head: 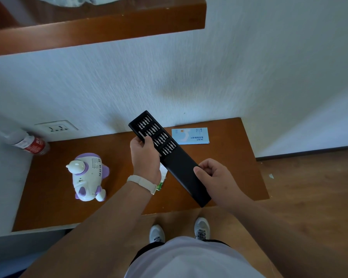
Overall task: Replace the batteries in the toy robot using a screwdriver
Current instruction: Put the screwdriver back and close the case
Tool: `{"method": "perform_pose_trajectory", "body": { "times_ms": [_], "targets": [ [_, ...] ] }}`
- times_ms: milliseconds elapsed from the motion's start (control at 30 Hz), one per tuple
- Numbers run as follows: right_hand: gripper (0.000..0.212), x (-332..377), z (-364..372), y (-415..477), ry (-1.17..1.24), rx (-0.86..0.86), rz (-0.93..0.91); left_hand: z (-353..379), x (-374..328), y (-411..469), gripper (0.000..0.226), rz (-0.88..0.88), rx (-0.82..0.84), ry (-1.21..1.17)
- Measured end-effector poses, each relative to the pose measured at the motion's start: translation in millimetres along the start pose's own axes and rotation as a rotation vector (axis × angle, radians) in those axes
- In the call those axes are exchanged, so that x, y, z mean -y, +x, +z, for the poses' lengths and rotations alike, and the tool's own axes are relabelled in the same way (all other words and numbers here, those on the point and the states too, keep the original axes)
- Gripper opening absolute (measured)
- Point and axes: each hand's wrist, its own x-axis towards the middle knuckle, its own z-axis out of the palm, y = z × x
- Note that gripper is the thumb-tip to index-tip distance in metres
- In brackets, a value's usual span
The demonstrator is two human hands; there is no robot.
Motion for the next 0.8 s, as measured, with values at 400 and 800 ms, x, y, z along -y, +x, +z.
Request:
{"method": "perform_pose_trajectory", "body": {
  "times_ms": [400,800],
  "targets": [
    [0.015,18,-2,10,-0.004,-0.047,-0.027,0,2,-24,0.018,-0.077,0.088,-0.044],
    [0.009,21,-30,14,0.032,-0.004,-0.063,-12,-14,-20,0.02,-0.062,0.189,-0.128]
  ]
}}
